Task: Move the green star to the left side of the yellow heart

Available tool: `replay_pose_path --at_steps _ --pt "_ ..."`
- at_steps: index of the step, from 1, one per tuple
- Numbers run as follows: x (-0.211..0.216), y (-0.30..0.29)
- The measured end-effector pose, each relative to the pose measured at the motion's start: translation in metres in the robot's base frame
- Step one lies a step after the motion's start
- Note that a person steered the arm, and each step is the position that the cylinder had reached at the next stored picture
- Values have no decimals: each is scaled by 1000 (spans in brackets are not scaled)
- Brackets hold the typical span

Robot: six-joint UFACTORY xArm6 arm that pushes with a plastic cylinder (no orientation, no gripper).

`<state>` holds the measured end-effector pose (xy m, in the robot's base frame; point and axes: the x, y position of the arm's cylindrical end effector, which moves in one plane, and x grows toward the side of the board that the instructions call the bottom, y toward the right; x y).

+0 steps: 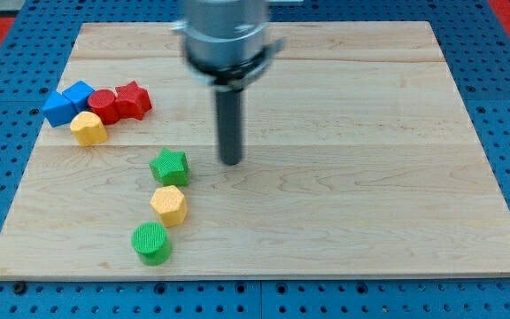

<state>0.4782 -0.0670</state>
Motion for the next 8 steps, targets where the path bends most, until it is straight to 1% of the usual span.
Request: replay_pose_path --at_steps 1,2,3,4,5,6,7,8 --pt "25 -49" --pt "19 -85" --pt "9 -140" --pt "32 -172" --pt "32 -206" --pt "36 -209" --pt "52 -235" --pt "32 -232"
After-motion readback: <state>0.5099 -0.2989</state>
